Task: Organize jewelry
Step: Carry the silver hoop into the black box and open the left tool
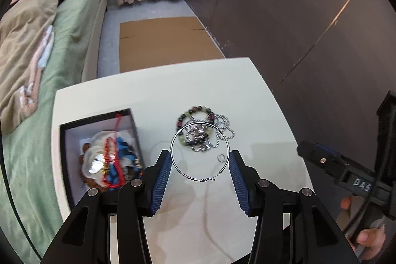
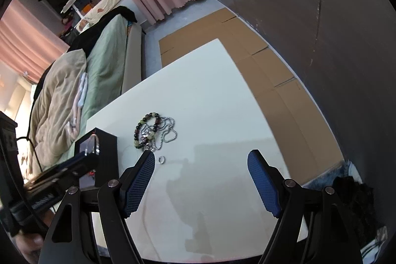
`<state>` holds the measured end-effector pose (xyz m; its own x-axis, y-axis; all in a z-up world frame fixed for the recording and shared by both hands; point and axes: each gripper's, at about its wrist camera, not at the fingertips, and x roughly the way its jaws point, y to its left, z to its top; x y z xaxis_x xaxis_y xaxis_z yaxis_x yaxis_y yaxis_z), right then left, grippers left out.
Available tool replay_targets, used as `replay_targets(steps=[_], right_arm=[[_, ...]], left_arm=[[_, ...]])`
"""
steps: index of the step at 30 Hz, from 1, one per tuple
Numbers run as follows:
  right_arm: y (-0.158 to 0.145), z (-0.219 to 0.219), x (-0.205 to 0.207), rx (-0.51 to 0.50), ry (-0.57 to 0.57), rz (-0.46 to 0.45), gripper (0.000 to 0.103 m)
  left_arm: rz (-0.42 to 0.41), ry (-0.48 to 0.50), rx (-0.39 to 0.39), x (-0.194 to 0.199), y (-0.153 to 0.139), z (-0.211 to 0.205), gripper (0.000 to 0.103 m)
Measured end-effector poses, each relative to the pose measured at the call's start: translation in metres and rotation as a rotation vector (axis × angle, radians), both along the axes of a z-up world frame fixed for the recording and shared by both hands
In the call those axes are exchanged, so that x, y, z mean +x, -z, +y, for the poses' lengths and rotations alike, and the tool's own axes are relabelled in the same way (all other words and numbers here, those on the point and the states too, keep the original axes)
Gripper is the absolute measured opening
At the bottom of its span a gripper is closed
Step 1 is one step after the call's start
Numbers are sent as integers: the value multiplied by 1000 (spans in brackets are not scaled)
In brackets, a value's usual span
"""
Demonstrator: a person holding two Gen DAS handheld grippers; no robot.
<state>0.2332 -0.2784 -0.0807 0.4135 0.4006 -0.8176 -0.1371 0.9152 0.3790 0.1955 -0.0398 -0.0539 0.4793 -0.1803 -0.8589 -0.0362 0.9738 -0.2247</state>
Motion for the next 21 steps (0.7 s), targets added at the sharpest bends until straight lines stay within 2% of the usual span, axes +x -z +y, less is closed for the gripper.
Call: replay_targets(steps=[12, 21], right_arm=[[-3, 38, -1, 51, -71, -35, 78], [8, 73, 19, 62, -97, -10, 77]], left_arm=[[-37, -81, -75, -17, -10, 59, 50], [-31, -145, -96, -18, -4, 97, 50]])
